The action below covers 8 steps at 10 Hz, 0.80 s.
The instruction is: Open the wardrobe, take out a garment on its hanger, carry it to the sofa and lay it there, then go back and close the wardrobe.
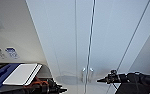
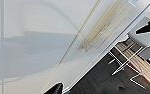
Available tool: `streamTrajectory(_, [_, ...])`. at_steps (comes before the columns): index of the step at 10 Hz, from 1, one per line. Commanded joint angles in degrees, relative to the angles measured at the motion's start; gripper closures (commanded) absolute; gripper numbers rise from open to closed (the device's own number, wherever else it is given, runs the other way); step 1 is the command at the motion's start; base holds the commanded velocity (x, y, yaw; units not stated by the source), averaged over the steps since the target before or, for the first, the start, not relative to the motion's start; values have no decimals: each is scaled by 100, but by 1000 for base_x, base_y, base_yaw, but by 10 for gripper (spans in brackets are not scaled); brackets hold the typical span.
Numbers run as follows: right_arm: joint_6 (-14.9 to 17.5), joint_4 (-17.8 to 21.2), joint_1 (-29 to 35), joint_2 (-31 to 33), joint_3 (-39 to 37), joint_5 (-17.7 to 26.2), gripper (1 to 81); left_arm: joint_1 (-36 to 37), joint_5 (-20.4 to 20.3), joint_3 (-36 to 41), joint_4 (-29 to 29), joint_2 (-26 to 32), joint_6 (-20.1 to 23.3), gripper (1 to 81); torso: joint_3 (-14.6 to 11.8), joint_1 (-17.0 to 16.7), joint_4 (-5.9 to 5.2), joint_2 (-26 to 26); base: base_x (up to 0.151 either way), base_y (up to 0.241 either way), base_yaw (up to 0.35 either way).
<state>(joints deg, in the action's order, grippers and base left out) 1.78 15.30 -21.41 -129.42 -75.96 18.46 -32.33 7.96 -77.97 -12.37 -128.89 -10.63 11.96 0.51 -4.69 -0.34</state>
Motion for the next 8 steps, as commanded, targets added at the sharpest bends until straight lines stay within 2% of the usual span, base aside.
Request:
streamTrajectory(1, [-46, 158, 913, 10, 3, 237, 10, 846, 223, -78, 60, -111, -62, 10, 0, 0, 0, 0, 0, 0, 0])
streamTrajectory(2, [-46, 131, 949, -34, 3, 351, 10, 899, 232, -148, 51, -207, -71, 10, 0, 0, 0, 0, 0, 0, 0])
streamTrajectory(8, [-90, 114, 1169, -579, -401, 326, 10, 1136, 435, -745, 51, -901, -229, 10, 7, 5, 0, 5, 0, 0, 0])
